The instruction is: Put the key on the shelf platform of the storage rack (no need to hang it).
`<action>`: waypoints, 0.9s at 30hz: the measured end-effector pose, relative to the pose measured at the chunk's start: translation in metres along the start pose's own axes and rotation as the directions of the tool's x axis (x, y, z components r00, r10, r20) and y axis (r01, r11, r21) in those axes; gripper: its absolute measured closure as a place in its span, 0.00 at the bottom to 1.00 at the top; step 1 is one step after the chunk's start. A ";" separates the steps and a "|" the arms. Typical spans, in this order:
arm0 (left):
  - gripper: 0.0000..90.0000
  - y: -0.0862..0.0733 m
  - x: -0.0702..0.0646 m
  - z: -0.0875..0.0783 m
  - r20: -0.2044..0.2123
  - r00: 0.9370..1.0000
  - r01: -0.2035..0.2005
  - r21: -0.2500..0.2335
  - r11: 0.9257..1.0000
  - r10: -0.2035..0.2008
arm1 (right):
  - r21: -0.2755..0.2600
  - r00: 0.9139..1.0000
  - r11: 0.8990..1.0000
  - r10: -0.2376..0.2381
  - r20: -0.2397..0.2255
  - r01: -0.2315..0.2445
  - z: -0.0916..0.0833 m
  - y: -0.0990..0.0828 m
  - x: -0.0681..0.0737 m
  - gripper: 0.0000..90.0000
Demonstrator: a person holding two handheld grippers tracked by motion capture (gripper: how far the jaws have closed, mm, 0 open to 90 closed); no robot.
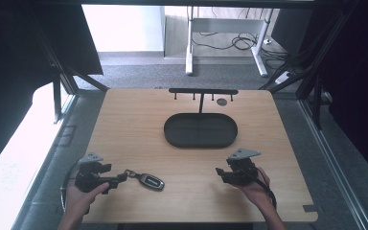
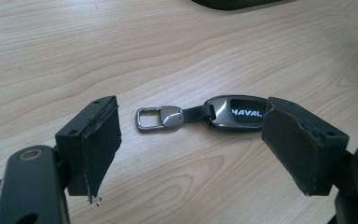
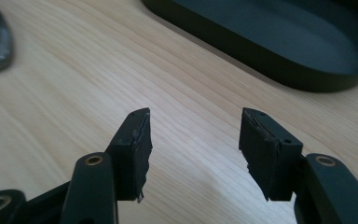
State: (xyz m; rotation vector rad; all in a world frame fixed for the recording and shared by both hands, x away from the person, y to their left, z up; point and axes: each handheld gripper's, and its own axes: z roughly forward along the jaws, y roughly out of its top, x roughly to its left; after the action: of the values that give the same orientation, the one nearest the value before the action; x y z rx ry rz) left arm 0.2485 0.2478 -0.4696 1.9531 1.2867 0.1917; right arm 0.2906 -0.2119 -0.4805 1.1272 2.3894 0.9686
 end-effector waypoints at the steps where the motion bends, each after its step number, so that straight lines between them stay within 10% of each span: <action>1: 0.22 0.000 0.000 0.000 0.001 1.000 -0.001 0.000 1.000 0.001 | 0.002 1.000 1.000 -0.011 -0.012 0.011 -0.001 0.003 0.003 0.49; 27: 0.22 -0.001 -0.001 0.005 0.007 1.000 -0.008 0.025 1.000 0.008 | 0.060 0.968 0.977 -0.193 -0.160 0.205 0.002 0.049 0.061 0.51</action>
State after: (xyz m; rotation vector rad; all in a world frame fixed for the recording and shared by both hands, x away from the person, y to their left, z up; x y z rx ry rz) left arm 0.2499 0.2447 -0.4741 1.9787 1.2832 0.1732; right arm 0.2798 -0.1414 -0.4476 0.8430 2.6224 0.9329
